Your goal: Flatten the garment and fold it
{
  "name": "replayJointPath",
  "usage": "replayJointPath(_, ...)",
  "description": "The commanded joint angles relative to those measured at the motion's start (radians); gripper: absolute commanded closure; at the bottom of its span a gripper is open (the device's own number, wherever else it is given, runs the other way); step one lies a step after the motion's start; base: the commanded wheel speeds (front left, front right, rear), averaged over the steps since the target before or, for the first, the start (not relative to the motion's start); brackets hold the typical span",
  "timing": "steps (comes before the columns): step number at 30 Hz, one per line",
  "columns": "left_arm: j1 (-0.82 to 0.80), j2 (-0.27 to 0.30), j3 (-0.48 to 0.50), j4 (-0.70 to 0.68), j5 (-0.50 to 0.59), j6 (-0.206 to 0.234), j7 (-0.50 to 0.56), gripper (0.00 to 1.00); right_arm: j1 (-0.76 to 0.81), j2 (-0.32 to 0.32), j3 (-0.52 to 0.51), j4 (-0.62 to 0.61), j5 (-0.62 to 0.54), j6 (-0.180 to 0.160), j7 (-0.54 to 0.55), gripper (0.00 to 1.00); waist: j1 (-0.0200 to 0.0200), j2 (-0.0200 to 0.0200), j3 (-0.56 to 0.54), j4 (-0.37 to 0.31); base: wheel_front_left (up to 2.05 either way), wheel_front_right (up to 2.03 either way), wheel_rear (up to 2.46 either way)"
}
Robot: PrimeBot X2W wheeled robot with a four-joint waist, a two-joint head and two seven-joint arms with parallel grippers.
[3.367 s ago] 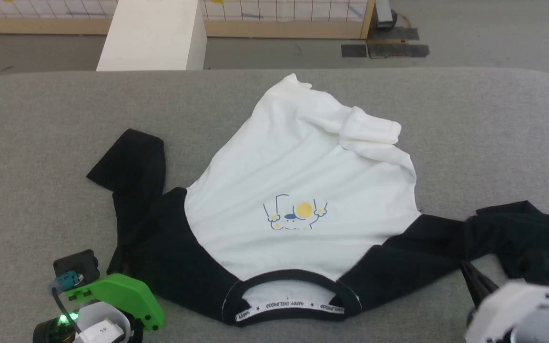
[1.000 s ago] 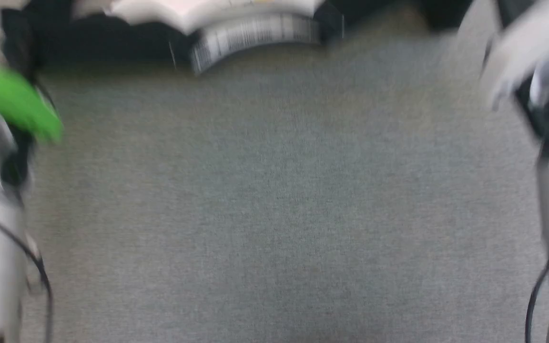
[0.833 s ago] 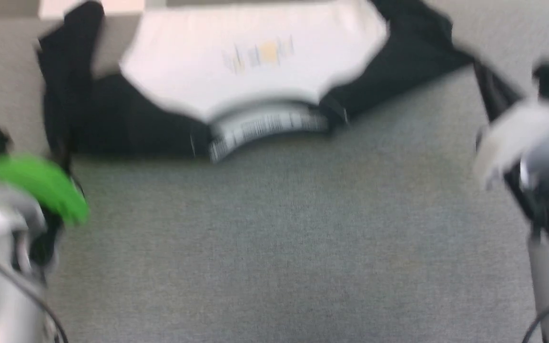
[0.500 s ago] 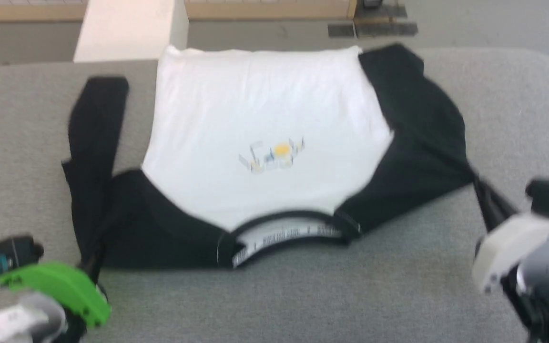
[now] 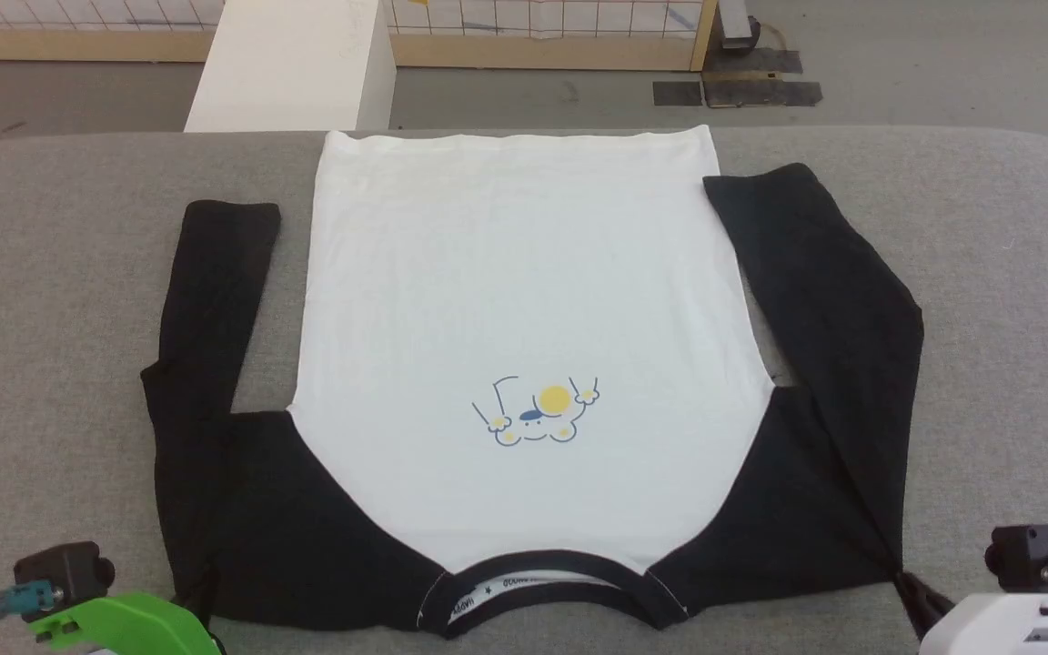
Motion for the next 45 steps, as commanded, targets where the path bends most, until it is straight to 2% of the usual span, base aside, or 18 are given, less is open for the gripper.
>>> replayJointPath(1, 0.016, -0.009, -0.005, 0.010, 0.007, 0.005, -0.011, 1.00, 0.022, -0.001, -0.002, 0.010, 0.008, -0.002, 0.003, 1.00, 0.0001, 0.0107, 0.003, -0.001, 0.00, 0.00, 0.00)
replayJointPath(11, -0.025, -0.050, -0.021, 0.113, 0.054, 0.001, -0.136, 1.00, 0.008, -0.001, 0.014, 0.134, 0.027, -0.002, -0.095, 1.00, 0.0001, 0.0107, -0.005, -0.007, 0.00, 0.00, 0.00)
replayJointPath(12, -0.029, -0.053, -0.022, 0.123, 0.059, 0.002, -0.149, 0.15, 0.002, -0.001, 0.010, 0.138, 0.022, -0.002, -0.112, 0.64, 0.0001, 0.0107, -0.007, -0.007, 0.00, 0.00, 0.00)
replayJointPath(13, -0.034, -0.058, -0.024, 0.135, 0.061, 0.000, -0.161, 0.00, -0.002, -0.001, 0.009, 0.146, 0.026, -0.002, -0.127, 0.00, 0.0001, 0.0107, -0.010, -0.007, 0.00, 0.00, 0.00)
replayJointPath(18, -0.043, -0.073, -0.025, 0.164, 0.075, -0.014, -0.233, 0.00, -0.021, -0.001, -0.005, 0.152, 0.022, -0.002, -0.212, 0.00, 0.0001, 0.0107, -0.024, -0.004, 0.00, 0.00, 0.00)
replayJointPath(22, -0.035, -0.071, -0.007, 0.154, 0.071, -0.020, -0.270, 0.00, -0.043, -0.001, -0.014, 0.149, 0.012, -0.002, -0.329, 0.00, 0.0001, 0.0107, -0.028, -0.009, 0.00, 0.00, 0.00)
replayJointPath(28, -0.047, -0.006, 0.057, 0.078, 0.118, -0.008, -0.358, 0.00, -0.093, -0.001, -0.003, 0.150, -0.006, -0.002, -0.504, 0.00, 0.0001, 0.0107, 0.004, -0.032, 0.00, 0.00, 0.00)
replayJointPath(31, -0.101, 0.057, 0.076, 0.070, 0.157, -0.011, -0.372, 0.00, -0.126, -0.001, 0.004, 0.146, -0.017, -0.002, -0.580, 0.00, 0.0001, 0.0107, 0.044, -0.045, 0.00, 0.00, 0.00)
replayJointPath(38, -0.362, 0.203, 0.037, 0.143, 0.205, -0.093, -0.290, 0.00, -0.217, -0.001, 0.032, 0.127, -0.036, -0.002, -0.692, 0.00, 0.0001, 0.0107, 0.181, -0.090, 0.00, 0.00, 0.00)
replayJointPath(42, -0.534, 0.255, 0.023, 0.212, 0.184, -0.135, -0.201, 0.00, -0.268, -0.001, 0.046, 0.123, -0.033, -0.002, -0.717, 0.00, 0.0001, 0.0107, 0.264, -0.123, 0.00, 0.00, 0.00)
replayJointPath(45, -0.622, 0.291, 0.025, 0.263, 0.176, -0.142, -0.138, 0.00, -0.304, -0.001, 0.066, 0.126, -0.027, -0.002, -0.731, 0.00, 0.0001, 0.0107, 0.315, -0.152, 0.00, 0.00, 0.00)
